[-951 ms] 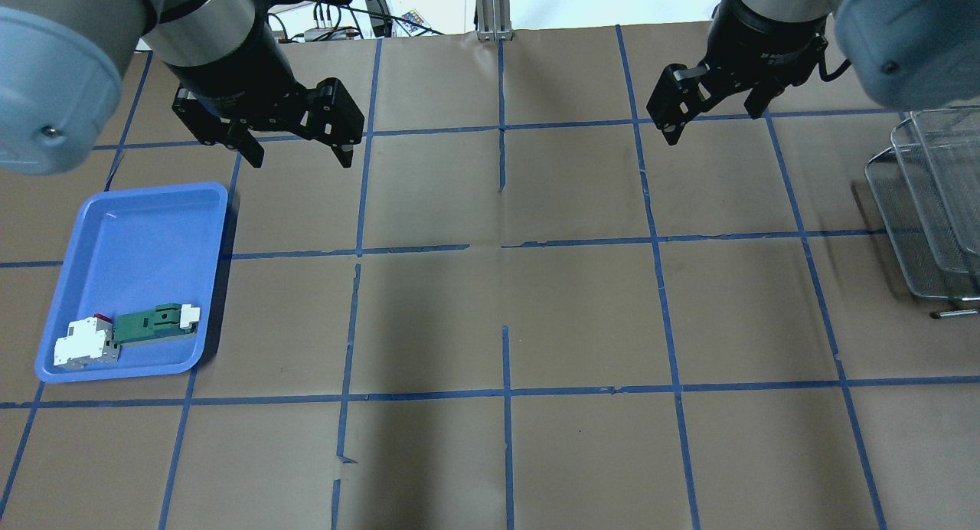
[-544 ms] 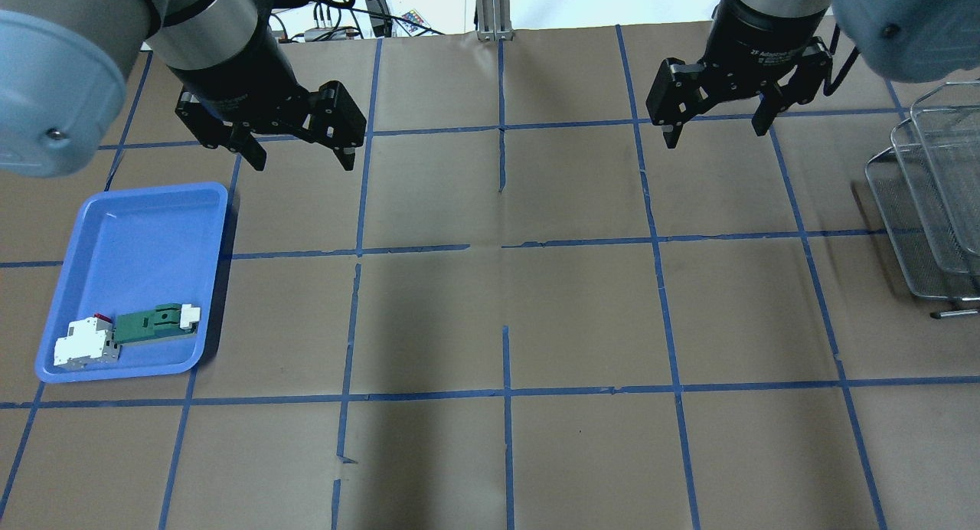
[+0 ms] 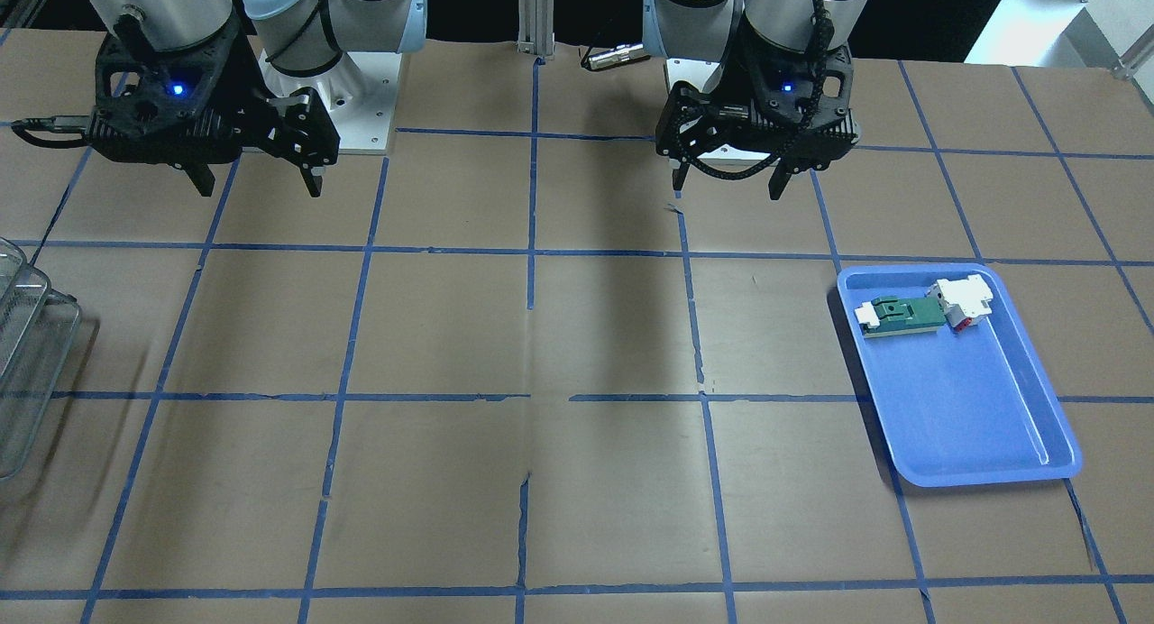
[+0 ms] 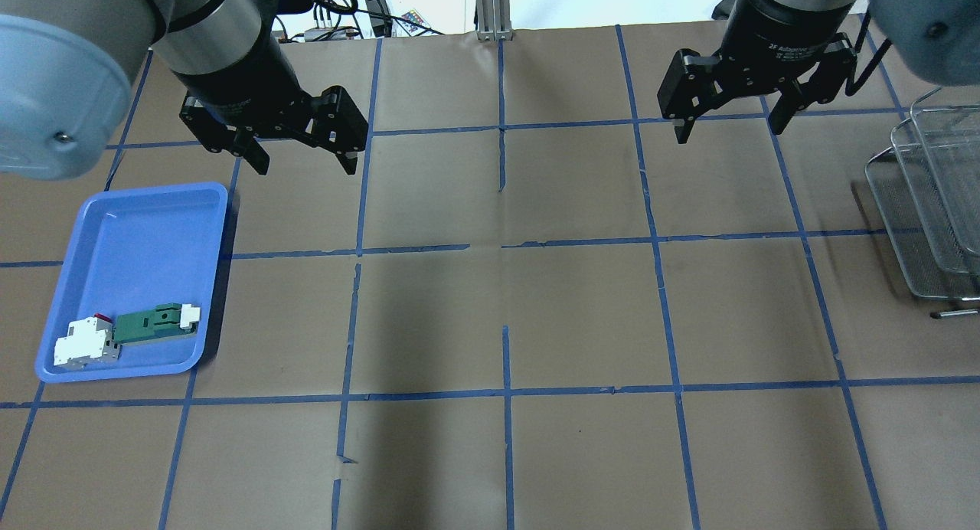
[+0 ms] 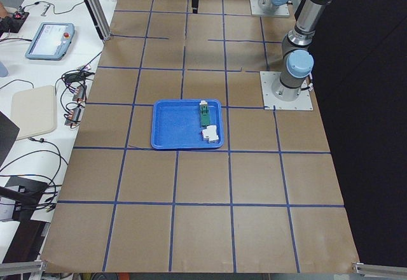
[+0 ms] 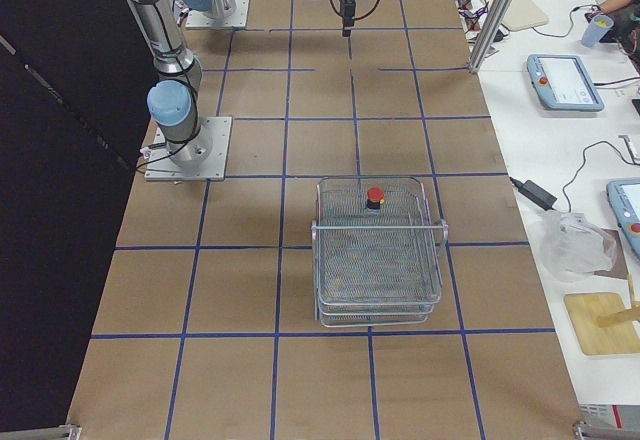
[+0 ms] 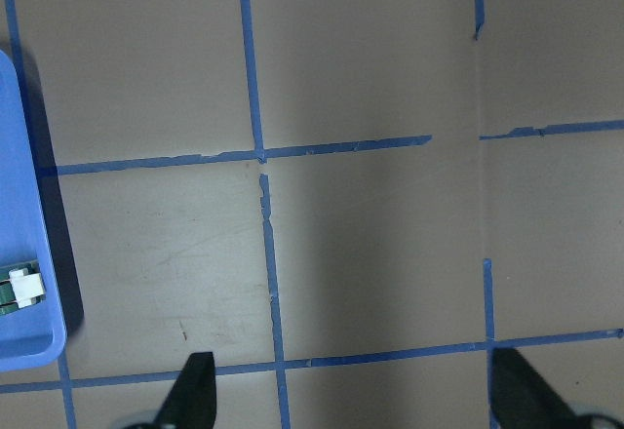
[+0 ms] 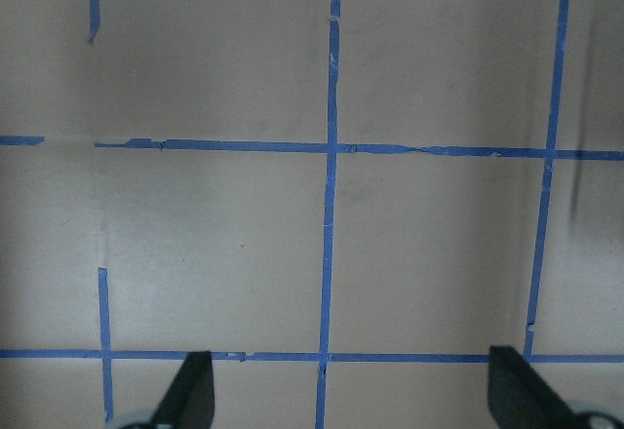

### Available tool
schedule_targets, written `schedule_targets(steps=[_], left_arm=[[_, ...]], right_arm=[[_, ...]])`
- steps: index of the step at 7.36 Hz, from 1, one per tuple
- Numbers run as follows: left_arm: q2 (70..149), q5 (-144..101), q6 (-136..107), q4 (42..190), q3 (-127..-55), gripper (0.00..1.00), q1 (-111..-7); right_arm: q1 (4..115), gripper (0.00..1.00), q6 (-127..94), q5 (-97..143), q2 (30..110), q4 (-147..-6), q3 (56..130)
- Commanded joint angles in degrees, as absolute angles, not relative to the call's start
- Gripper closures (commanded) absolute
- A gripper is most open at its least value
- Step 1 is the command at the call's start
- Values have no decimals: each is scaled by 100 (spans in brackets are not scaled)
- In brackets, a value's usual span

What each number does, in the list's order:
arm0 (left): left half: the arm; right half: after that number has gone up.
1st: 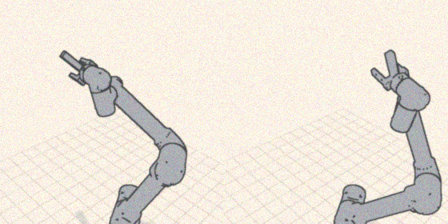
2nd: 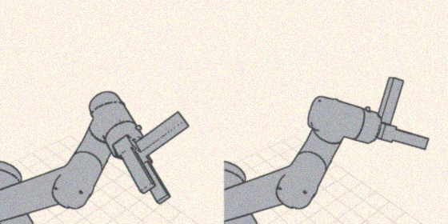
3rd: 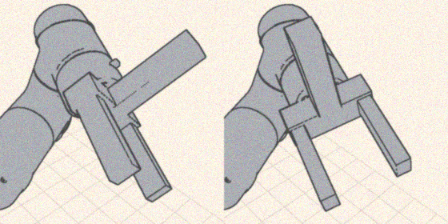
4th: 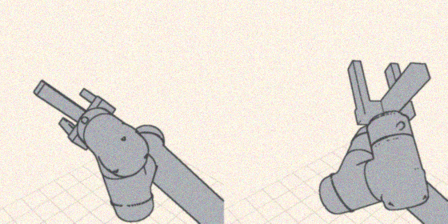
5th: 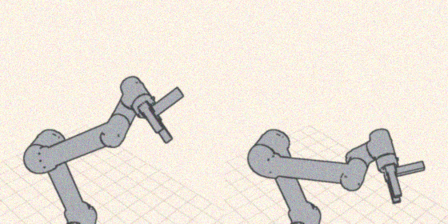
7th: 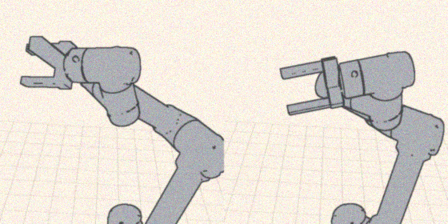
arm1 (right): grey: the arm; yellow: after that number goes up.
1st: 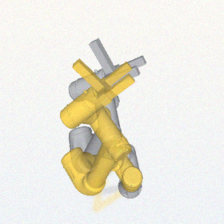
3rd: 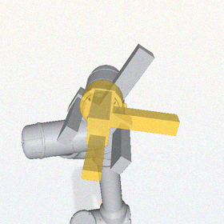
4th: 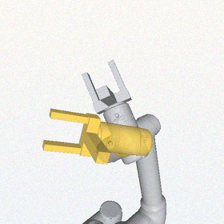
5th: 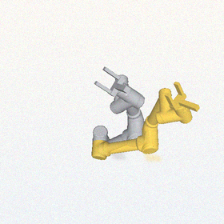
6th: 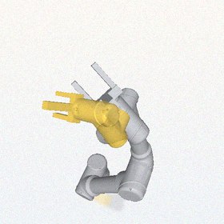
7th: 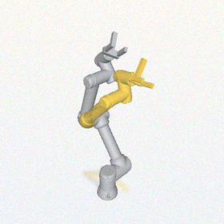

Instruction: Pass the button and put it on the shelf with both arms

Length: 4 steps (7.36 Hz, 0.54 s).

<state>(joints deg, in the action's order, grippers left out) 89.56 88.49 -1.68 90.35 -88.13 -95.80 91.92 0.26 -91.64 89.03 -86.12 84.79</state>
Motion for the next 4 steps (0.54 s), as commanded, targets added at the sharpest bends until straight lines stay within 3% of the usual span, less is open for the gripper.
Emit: schedule_targets(steps=[1,4], left_arm=[[8956,8833,-167,9026,-8824,0,-9580],[8965,8877,-211,8991,-8851,0,-9580]], right_arm=[[9202,0,9,-9176,8903,-8587,8481],[9176,0,26,-9193,8903,-8596,8560]])
